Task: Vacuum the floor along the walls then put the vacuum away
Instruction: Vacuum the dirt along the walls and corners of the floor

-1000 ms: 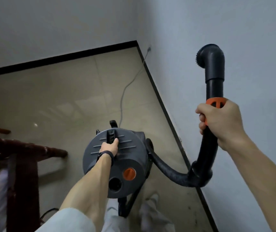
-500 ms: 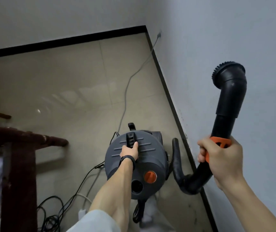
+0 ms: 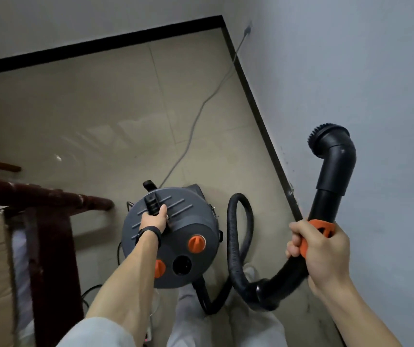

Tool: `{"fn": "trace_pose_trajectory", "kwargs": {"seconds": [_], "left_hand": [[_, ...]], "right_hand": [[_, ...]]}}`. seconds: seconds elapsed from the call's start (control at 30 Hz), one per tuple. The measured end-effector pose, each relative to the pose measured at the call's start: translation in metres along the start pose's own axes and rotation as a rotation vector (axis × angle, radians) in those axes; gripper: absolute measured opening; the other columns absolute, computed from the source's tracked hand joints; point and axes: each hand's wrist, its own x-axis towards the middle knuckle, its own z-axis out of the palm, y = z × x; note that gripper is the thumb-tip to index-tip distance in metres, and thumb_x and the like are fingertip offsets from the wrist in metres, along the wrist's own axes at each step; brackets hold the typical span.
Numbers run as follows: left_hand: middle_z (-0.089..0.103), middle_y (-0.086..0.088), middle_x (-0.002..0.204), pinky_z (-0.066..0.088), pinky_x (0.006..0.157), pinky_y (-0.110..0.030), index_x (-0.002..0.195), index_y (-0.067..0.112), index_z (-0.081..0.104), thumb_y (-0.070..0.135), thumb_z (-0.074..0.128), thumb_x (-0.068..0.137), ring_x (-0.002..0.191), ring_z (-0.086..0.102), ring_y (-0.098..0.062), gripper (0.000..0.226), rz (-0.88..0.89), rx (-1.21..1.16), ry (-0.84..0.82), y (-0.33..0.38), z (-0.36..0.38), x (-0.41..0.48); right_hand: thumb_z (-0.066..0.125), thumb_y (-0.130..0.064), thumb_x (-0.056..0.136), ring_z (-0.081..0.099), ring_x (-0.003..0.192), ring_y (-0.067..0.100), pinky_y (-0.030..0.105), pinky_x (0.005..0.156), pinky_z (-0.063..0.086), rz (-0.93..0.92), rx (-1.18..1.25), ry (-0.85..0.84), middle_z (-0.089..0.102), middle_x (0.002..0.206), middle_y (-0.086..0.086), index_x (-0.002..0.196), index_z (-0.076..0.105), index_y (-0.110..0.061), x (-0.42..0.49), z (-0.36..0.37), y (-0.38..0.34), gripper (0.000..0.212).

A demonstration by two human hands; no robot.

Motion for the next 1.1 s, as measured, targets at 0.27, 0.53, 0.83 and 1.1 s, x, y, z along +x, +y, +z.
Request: {"fn": "trace_pose_trajectory", "kwargs": {"seconds": [0.27,0.53,0.83,1.1], "left_hand": [[0.045,-0.024,0.142,0.038,0.107,-0.046,0.146,-0.001,0.028,0.028,0.063,0.093,0.127,0.046,-0.041,0.07,-0.003,0.119,-0.043,-0.029,-0.056,0.003],[0.033,-0.007,0.155,0.033,0.113,-0.038,0.151,0.028,0.031,0.011,0.064,0.074,0.143,0.027,-0.028,0.085,0.813,0.782,-0.505,-0.039,-0.001,-0.17],[0.064,0.01,0.097,0.049,0.078,-0.032,0.098,0.04,0.049,0.028,0.072,0.071,0.093,0.063,-0.018,0.037,1.449,1.264,-0.901,-0.126,0.124,-0.403],[0.064,0.007,0.091,0.051,0.078,-0.035,0.089,0.034,0.052,0.025,0.074,0.076,0.09,0.062,-0.021,0.027,1.548,1.721,-0.967,-0.277,0.217,-0.55]], "right_hand": [[0.069,0.003,0.083,0.051,0.044,0.019,0.032,0.048,0.049,0.037,0.086,0.094,0.053,0.055,0.005,0.076,0.056,-0.014,-0.053,0.05,0.061,0.023],[0.066,0.006,0.084,0.05,0.045,0.018,0.035,0.057,0.049,-0.078,0.385,0.372,0.052,0.054,0.002,0.066,0.06,-0.026,-0.145,-0.018,0.056,0.037],[0.078,-0.013,0.081,0.051,0.05,0.017,0.034,0.059,0.054,-0.343,0.776,0.769,0.053,0.065,0.002,0.078,0.053,-0.018,-0.303,-0.258,0.047,0.026],[0.073,-0.006,0.086,0.053,0.049,0.016,0.033,0.058,0.054,-0.225,1.021,1.08,0.055,0.062,0.001,0.075,0.052,-0.016,-0.437,-0.437,0.169,0.026]]}}
